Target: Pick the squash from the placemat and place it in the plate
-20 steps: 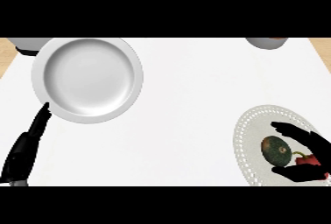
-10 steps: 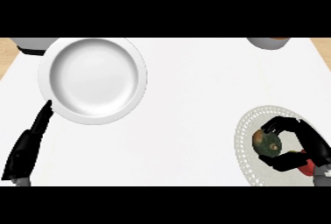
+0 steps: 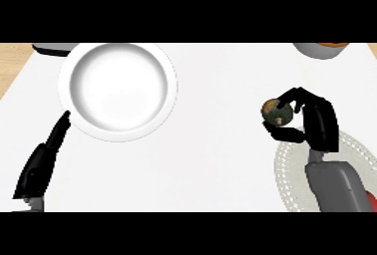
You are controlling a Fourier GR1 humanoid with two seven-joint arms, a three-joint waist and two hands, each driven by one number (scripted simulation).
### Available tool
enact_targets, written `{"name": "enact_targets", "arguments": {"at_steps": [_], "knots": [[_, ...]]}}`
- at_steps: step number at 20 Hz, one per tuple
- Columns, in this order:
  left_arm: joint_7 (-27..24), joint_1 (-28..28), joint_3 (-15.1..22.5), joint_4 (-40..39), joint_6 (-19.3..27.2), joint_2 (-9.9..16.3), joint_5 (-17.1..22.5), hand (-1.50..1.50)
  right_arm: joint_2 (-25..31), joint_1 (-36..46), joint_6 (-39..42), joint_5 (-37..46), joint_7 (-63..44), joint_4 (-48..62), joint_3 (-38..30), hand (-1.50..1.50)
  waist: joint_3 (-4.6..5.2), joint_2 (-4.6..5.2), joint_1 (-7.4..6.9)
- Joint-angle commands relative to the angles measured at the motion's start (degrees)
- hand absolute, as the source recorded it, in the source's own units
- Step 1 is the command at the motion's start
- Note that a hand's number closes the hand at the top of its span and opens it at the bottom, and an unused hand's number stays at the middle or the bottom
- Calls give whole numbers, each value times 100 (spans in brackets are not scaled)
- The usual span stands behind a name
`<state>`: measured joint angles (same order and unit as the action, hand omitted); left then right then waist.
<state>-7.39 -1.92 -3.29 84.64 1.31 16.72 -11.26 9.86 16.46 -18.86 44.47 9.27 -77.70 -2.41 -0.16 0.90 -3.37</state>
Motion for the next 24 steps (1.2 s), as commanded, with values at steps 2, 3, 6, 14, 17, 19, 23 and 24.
{"name": "enact_targets", "arguments": {"at_steps": [2,3,6,14,17,19,23,24], "knots": [[-32,-139,-229,54,-192,199,200,0,-664,290,-2080,367,874,915,-228,150,-5,-22,66],[28,-48,-137,61,-52,56,95,0,-759,408,-2296,359,992,988,-221,150,1,-40,149],[-213,-416,-143,121,-24,-29,106,0,-915,486,-2997,-8,1696,1131,-394,150,3,-59,174],[226,-288,-267,253,32,17,85,0,-982,-703,-3192,-1302,3641,-913,942,150,-2,-122,354],[98,-357,-362,206,-185,155,200,0,-984,-1088,-3073,-1170,3803,-1417,1651,150,11,-119,354],[170,-219,-394,149,-107,126,133,0,-836,-1675,-2767,-1197,3971,-1952,1825,150,14,-111,390],[-385,-416,-302,-156,-20,-52,-50,0,-984,-1720,-3161,-227,3292,-2165,2734,150,21,-101,347],[288,-250,-391,406,-123,82,91,0,-985,-1584,-3240,148,2855,-2183,3029,150,19,-107,330]]}}
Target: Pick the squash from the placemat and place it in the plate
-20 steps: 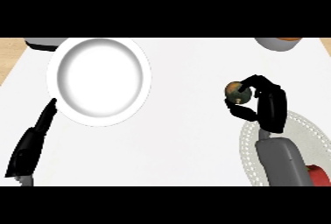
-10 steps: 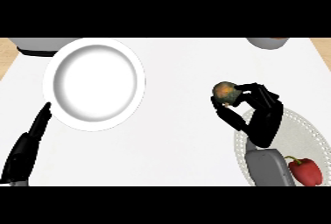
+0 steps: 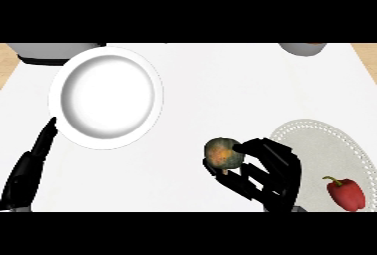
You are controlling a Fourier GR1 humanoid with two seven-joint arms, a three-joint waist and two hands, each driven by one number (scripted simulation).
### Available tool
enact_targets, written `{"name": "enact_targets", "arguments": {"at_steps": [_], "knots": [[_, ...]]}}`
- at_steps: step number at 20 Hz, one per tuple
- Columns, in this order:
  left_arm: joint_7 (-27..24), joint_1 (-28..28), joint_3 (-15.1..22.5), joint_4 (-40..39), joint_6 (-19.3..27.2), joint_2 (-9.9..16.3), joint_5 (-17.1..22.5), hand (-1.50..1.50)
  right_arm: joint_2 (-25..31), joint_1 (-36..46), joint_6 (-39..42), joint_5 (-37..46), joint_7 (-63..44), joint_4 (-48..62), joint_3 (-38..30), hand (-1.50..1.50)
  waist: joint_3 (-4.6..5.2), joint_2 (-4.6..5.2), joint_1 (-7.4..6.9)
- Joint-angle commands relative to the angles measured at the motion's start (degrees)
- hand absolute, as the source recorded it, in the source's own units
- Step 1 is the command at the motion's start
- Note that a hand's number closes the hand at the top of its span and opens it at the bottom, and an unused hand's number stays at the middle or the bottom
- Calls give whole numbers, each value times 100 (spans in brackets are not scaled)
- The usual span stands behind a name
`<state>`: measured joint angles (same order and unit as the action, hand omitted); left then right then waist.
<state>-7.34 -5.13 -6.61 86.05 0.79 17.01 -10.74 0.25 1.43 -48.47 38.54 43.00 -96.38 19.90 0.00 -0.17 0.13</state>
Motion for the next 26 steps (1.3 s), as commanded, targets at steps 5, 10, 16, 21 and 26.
{"name": "enact_targets", "arguments": {"at_steps": [5,10,16,21,26], "knots": [[110,142,49,-11,16,-131,-128,0,-24,586,-867,1548,-2011,210,1976,150,5,12,-57],[-98,-50,-7,-17,-130,-137,-55,0,-25,1454,-397,2760,-4058,202,2352,150,6,6,-64],[25,171,-122,-50,-235,15,4,0,-25,3122,462,3003,-6106,944,2595,150,12,8,-186],[60,402,121,-280,-60,-201,-285,0,-25,4702,13,2438,-7167,2186,2973,150,7,46,-278],[213,439,218,62,-251,-168,-210,0,-25,5072,-611,1171,-7507,2464,3372,150,-2,81,-534]]}}
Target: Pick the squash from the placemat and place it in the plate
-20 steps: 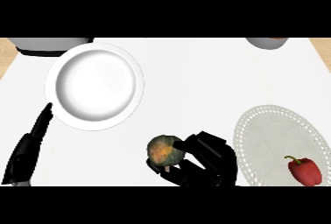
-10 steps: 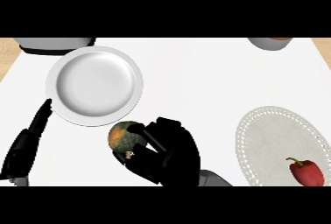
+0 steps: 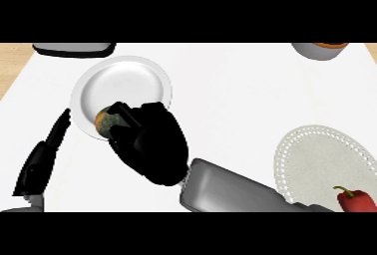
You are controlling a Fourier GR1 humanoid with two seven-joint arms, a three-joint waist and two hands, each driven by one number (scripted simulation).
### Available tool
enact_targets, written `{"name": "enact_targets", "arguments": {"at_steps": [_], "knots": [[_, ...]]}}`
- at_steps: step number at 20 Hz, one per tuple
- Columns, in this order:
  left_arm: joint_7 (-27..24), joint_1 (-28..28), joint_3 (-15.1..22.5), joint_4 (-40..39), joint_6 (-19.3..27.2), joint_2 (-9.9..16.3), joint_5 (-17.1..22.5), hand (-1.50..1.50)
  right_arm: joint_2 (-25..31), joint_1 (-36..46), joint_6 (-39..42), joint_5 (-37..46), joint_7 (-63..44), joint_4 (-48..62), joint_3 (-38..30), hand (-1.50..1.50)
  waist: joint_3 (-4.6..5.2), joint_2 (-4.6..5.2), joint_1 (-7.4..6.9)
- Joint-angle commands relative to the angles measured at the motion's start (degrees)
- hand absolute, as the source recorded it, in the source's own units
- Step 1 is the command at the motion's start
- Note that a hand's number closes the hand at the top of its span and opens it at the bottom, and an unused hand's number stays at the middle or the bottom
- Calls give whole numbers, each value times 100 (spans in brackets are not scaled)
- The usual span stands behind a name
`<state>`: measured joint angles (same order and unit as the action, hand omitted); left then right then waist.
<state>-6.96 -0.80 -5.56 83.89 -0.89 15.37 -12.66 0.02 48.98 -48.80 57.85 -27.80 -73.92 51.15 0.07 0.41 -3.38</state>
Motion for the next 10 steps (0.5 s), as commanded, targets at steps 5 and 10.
{"name": "enact_targets", "arguments": {"at_steps": [5,10], "knots": [[-78,265,98,-196,62,-113,-125,0,-2,1158,-949,-1602,-643,1149,294,-150,1,36,-70],[23,44,134,85,50,-160,-119,0,-1,1246,-1878,-2152,94,1216,430,-150,-5,52,-113]]}}
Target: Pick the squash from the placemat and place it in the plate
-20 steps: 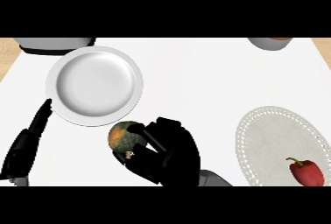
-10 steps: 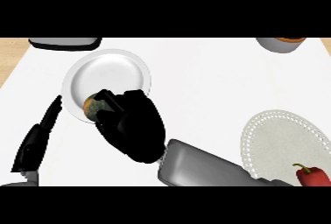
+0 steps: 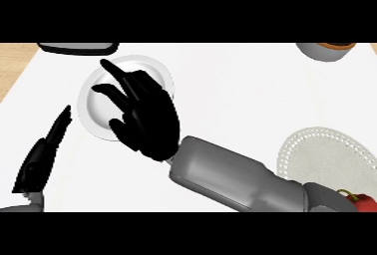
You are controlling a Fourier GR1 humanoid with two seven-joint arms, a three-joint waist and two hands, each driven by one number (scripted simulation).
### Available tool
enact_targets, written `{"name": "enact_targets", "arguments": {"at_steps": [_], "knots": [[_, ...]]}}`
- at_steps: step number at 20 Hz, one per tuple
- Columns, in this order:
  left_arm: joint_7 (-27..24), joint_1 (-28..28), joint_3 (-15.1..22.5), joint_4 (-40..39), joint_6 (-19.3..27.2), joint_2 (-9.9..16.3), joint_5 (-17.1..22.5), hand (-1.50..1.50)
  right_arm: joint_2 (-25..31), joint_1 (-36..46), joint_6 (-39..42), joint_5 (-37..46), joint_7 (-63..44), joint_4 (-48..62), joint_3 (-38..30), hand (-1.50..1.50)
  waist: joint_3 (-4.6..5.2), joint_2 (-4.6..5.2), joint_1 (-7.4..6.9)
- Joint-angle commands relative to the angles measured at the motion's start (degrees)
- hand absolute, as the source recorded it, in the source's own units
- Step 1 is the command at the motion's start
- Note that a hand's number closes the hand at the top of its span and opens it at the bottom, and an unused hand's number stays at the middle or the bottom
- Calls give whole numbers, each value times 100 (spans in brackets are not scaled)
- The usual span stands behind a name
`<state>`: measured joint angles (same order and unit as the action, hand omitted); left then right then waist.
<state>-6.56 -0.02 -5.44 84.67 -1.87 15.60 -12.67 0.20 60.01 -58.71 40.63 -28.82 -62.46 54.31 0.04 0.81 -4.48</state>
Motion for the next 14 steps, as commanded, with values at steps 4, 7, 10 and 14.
{"name": "enact_targets", "arguments": {"at_steps": [4,7,10,14], "knots": [[48,-71,25,117,-23,-21,-5,0,-19,-117,-1790,-694,576,-438,45,-150,-12,16,-48],[-47,-69,-123,76,68,33,-4,0,-18,-417,-2191,-970,960,-767,-159,-150,-15,12,114],[54,-71,-115,101,152,-83,2,0,98,-706,-2434,-1392,1403,-1118,-353,-150,-24,49,146],[-147,-198,-220,100,9,77,83,0,711,-798,-2282,-2158,1789,-2373,-379,-150,-33,77,100]]}}
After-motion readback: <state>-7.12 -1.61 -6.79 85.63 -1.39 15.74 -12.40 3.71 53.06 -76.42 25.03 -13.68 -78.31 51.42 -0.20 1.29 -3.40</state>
